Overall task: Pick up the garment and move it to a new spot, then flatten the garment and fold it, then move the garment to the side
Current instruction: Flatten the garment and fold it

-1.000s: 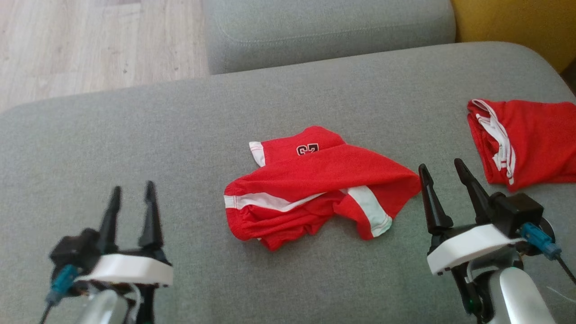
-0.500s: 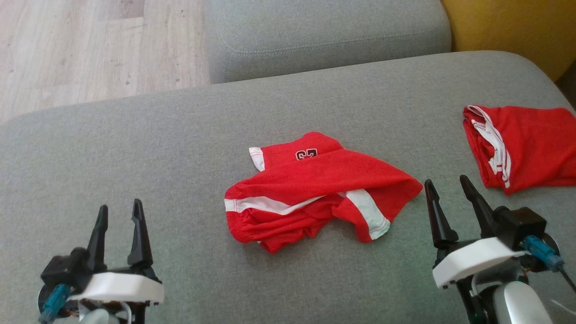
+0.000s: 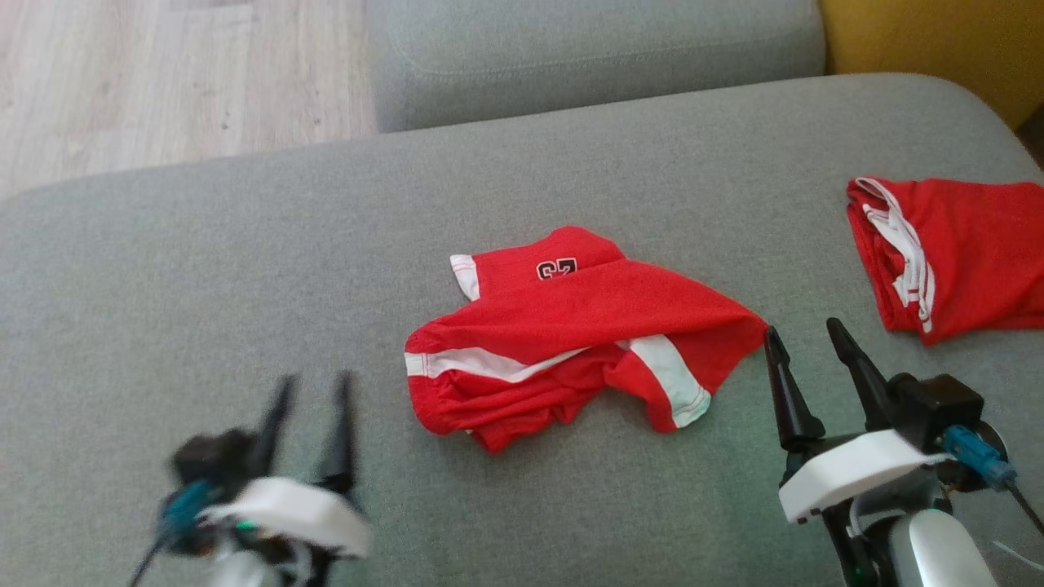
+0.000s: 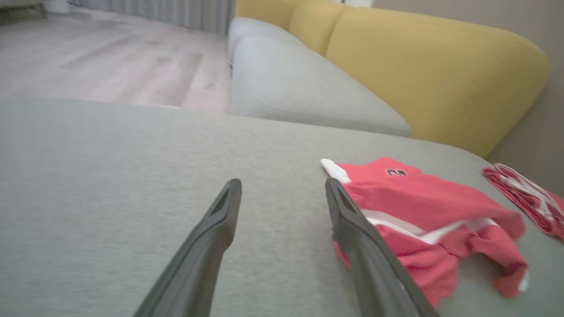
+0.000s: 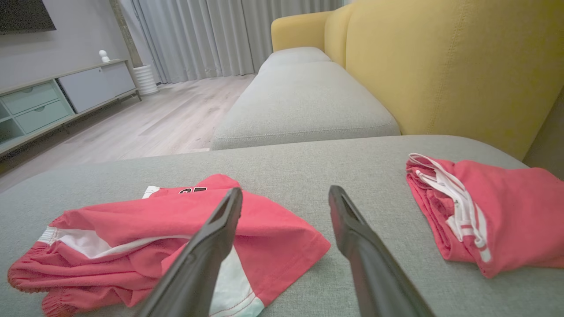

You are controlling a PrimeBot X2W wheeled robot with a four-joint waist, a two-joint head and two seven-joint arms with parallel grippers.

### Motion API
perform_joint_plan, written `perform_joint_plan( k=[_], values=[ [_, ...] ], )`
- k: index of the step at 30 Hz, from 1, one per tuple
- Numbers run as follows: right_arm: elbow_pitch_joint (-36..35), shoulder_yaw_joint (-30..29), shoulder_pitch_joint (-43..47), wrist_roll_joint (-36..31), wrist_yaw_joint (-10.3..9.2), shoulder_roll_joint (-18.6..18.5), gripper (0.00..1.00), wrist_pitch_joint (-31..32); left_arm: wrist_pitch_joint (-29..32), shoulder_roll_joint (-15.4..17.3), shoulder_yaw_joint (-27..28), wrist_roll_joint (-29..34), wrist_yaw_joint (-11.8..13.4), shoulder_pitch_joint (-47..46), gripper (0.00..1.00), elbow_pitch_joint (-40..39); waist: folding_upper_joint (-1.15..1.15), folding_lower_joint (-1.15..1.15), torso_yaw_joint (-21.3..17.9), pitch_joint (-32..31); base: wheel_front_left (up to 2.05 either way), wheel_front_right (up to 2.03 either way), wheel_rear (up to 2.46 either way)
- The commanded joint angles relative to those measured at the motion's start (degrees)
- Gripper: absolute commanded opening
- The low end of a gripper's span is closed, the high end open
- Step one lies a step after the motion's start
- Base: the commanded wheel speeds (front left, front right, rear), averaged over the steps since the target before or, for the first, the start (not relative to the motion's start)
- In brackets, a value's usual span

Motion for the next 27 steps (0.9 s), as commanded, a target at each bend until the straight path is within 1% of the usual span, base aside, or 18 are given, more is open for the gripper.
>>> perform_joint_plan(
  k=[1, 4, 6, 9, 10, 14, 21, 22, 23, 24, 25, 27],
  values=[
    [-2.2, 1.6, -2.4, 0.3, 0.39, 0.0, 1.00, -0.2, 1.8, -0.4, 0.5, -0.1, -0.7, -4.6, 1.00, -1.9, 0.00, 0.00, 0.0, 0.6, 0.00, 0.00, 0.00],
    [-2.1, 2.0, -3.0, 0.4, 0.39, 0.0, 1.00, -0.2, 6.1, -2.9, -2.5, -1.4, -2.2, -7.0, 1.00, -1.1, 0.00, 0.00, -0.1, 1.5, 0.00, 0.00, 0.00],
    [-2.0, 2.5, -3.4, 0.6, 0.39, 0.0, 1.00, -0.3, 8.6, -4.2, -3.7, -2.1, -2.3, -8.4, 1.00, -0.1, 0.00, 0.00, -0.4, 1.9, 0.00, 0.00, 0.00],
    [-1.7, 3.4, -4.0, 0.9, 0.39, 0.0, 1.00, -0.5, 11.8, -4.8, -4.3, -2.1, -0.8, -10.2, 1.00, 2.2, 0.00, 0.00, -1.1, 2.6, 0.00, 0.00, 0.00],
    [-1.5, 3.9, -4.3, 1.1, 0.39, 0.0, 1.00, -0.7, 13.4, -4.7, -4.2, -1.8, 0.7, -11.4, 1.00, 3.8, 0.00, 0.00, -1.6, 3.2, 0.00, 0.00, 0.00],
    [-1.1, 4.3, -4.7, 1.3, 0.39, 0.0, 1.00, -0.9, 15.5, -4.8, -3.7, -2.3, 2.0, -13.0, 1.00, 6.1, 0.00, 0.00, -2.4, 4.2, 0.00, 0.00, 0.00],
    [-0.7, 4.6, -5.6, 1.5, 0.39, 0.0, 1.00, -1.6, 16.8, -5.3, -3.2, -4.7, 0.2, -14.8, 1.00, 7.7, 0.00, 0.00, -3.2, 6.0, 0.00, 0.00, 0.00],
    [-0.6, 4.6, -5.7, 1.5, 0.39, 0.0, 1.00, -1.7, 17.0, -5.5, -3.3, -5.1, -0.3, -15.0, 0.98, 7.8, 0.00, 0.00, -3.2, 6.1, 0.00, 0.00, 0.00],
    [-0.6, 4.6, -5.8, 1.5, 0.39, 0.0, 1.00, -1.7, 17.0, -5.6, -3.3, -5.3, -0.6, -15.2, 0.39, 8.0, 0.00, 0.00, -3.2, 6.2, 0.00, 0.00, 0.00],
    [-0.6, 4.6, -5.8, 1.5, 0.39, 0.0, 1.00, -1.7, 17.0, -5.6, -3.3, -5.3, -0.6, -15.2, 0.39, 8.0, 0.00, 0.00, -3.2, 6.2, 0.00, 0.00, 0.00],
    [-0.5, 4.7, -5.9, 1.5, 0.39, 0.0, 1.00, -1.7, 16.9, -5.5, -3.5, -5.2, -1.0, -15.4, 0.00, 8.1, 0.00, 0.00, -3.2, 6.4, 0.00, 0.00, 0.00],
    [-0.4, 5.1, -6.0, 1.6, 0.39, 0.0, 1.00, -1.4, 16.6, -5.6, -3.8, -5.2, -1.4, -15.3, 0.00, 8.2, 0.00, 0.00, -3.2, 6.5, 0.00, 0.00, 0.00]
  ],
)
